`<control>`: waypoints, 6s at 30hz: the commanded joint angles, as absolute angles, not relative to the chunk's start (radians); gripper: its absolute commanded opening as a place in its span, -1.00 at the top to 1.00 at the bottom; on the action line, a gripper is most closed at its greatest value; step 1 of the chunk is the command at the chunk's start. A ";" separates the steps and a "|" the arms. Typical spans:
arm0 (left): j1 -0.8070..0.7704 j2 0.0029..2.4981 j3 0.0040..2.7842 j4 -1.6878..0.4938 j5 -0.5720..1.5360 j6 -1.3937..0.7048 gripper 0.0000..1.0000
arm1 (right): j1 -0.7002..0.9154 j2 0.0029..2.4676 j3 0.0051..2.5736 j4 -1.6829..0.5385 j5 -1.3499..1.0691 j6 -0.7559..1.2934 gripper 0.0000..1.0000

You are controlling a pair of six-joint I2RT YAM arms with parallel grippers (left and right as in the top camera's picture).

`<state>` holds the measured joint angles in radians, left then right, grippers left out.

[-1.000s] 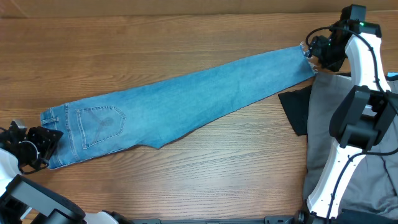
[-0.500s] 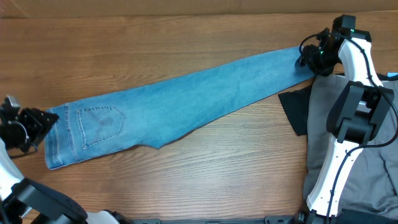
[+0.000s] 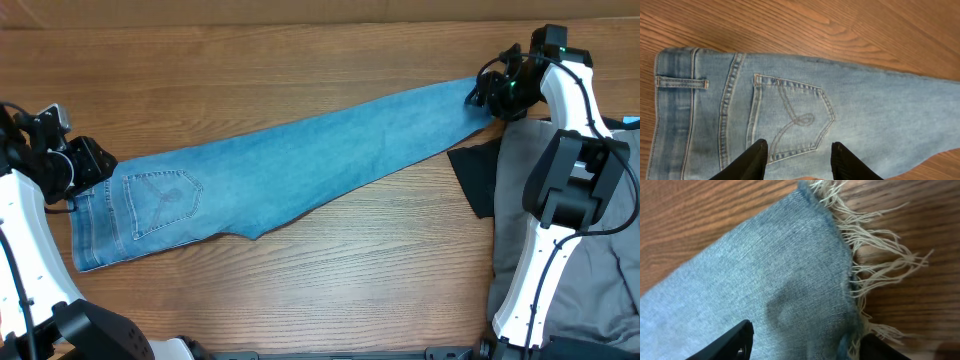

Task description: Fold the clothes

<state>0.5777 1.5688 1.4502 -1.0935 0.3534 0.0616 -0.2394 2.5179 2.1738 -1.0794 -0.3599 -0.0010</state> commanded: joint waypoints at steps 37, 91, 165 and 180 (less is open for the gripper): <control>0.529 1.548 1.475 -1.103 0.314 0.092 -0.08 | -0.316 2.601 2.159 -1.090 -0.682 -0.075 0.56; 0.525 1.548 1.877 -1.352 0.307 0.063 -0.45 | -0.317 2.077 2.339 -1.273 -0.360 0.031 0.92; 0.382 1.601 1.611 -1.328 0.572 0.098 -0.42 | 0.318 2.219 2.310 -1.596 -0.098 0.456 0.15; 0.200 1.722 1.361 -1.180 0.469 0.109 -0.61 | 0.289 2.240 2.175 -1.665 -0.200 0.233 -0.12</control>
<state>0.2031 1.6951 1.3777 -1.1633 0.4938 0.0856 0.2886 2.2601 2.2143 -1.6718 -0.1684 0.2890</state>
